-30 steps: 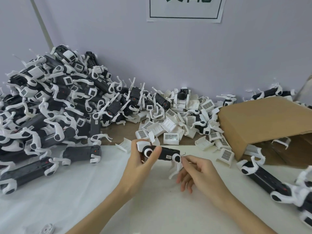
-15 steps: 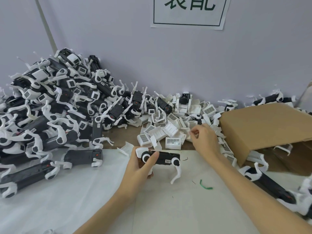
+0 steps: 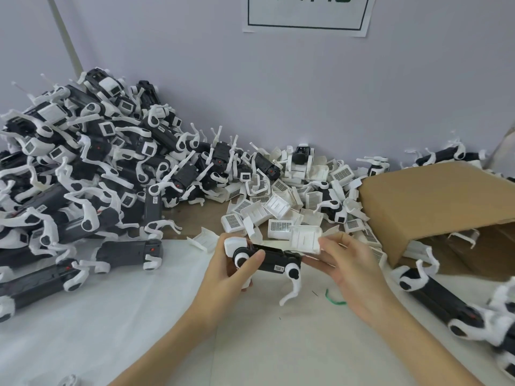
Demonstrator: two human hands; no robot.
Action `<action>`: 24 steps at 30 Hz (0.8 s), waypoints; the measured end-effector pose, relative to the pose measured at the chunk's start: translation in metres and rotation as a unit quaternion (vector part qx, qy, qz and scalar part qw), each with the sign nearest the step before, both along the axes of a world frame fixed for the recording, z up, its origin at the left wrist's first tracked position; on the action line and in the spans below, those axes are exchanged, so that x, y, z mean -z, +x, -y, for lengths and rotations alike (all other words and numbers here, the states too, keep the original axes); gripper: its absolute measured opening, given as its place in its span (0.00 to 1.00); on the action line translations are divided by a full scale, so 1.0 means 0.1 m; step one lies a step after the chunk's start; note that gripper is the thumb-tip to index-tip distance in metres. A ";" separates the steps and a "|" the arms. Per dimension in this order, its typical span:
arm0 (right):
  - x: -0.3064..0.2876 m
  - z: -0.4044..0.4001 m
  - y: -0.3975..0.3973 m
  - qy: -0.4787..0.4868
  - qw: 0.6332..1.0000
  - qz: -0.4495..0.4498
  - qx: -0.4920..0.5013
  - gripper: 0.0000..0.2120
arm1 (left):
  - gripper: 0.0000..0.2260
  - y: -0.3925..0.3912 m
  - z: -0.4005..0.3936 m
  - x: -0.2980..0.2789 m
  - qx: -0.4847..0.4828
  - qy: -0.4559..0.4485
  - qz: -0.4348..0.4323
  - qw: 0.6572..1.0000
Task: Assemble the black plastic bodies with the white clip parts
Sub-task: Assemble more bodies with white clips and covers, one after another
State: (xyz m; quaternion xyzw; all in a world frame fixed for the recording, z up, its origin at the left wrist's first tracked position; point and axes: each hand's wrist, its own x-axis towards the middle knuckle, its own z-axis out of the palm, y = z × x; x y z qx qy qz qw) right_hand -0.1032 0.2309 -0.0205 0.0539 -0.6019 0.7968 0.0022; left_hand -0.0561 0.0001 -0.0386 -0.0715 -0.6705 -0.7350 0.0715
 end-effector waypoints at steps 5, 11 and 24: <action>0.00 0.08 0.22 0.129 0.979 -0.160 0.003 0.01 | 0.21 0.03 0.01 0.01 0.022 -0.020 -0.019 0.999; 0.02 0.16 0.37 0.271 0.917 -0.290 0.041 0.03 | 0.20 0.04 0.01 0.00 0.026 -0.037 -0.026 0.999; -0.14 -0.01 0.31 0.327 0.864 -0.375 0.081 0.11 | 0.19 0.10 -0.04 0.01 0.009 -0.136 -0.107 0.985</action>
